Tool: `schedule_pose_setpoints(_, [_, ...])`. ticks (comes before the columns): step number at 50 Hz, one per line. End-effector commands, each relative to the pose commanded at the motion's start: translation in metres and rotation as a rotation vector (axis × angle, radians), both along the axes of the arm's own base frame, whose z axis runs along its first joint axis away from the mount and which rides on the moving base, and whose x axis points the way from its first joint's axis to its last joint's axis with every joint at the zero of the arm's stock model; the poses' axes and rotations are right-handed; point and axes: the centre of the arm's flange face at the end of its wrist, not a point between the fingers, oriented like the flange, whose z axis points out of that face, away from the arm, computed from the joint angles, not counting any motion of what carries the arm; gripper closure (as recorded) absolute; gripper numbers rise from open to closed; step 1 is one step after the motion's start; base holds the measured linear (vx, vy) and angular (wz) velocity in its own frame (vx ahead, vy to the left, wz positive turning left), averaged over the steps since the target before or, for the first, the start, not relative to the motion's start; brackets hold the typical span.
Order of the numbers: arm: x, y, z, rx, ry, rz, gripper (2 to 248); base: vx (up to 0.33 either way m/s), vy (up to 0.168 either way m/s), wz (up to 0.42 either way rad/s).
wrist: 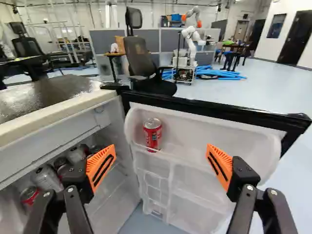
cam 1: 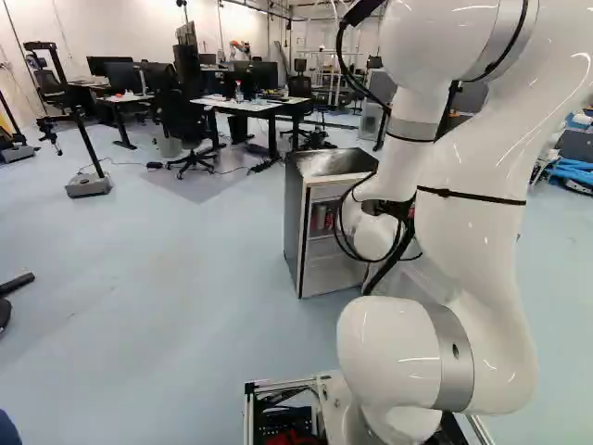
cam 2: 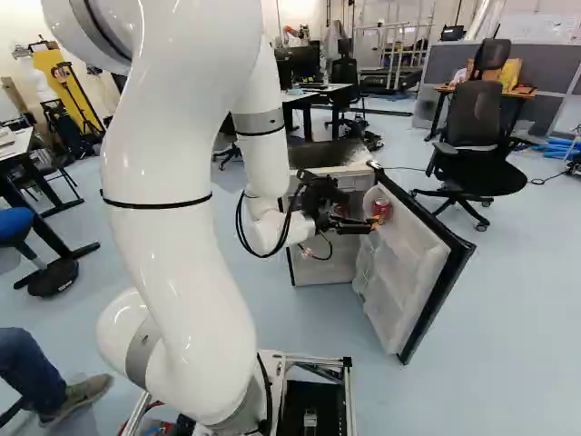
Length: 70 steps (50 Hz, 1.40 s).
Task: Grab a drink from the fridge
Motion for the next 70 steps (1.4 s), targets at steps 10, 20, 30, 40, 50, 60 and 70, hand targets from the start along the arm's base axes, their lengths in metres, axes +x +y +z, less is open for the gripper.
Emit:
schedule_pose_setpoints(10, [0.006, 0.006, -0.003, 0.024, 0.029, 0.101, 3, 0.0, 0.0, 0.0])
schedule_pose_setpoints(20, [0.013, 0.009, -0.006, 0.035, 0.047, 0.199, 3, 0.0, 0.0, 0.0])
schedule_pose_setpoints(30, [0.028, 0.008, -0.015, 0.037, 0.062, 0.29, 3, 0.0, 0.0, 0.0])
schedule_pose_setpoints(40, [0.047, 0.005, -0.028, 0.037, 0.073, 0.38, 3, 0.0, 0.0, 0.0])
schedule_pose_setpoints(50, [0.065, 0.001, -0.042, 0.037, 0.08, 0.462, 3, 0.0, 0.0, 0.0])
schedule_pose_setpoints(60, [0.082, -0.004, -0.056, 0.038, 0.086, 0.528, 3, 0.0, 0.0, 0.0])
schedule_pose_setpoints(70, [0.095, -0.006, -0.07, 0.039, 0.093, 0.592, 3, 0.0, 0.0, 0.0])
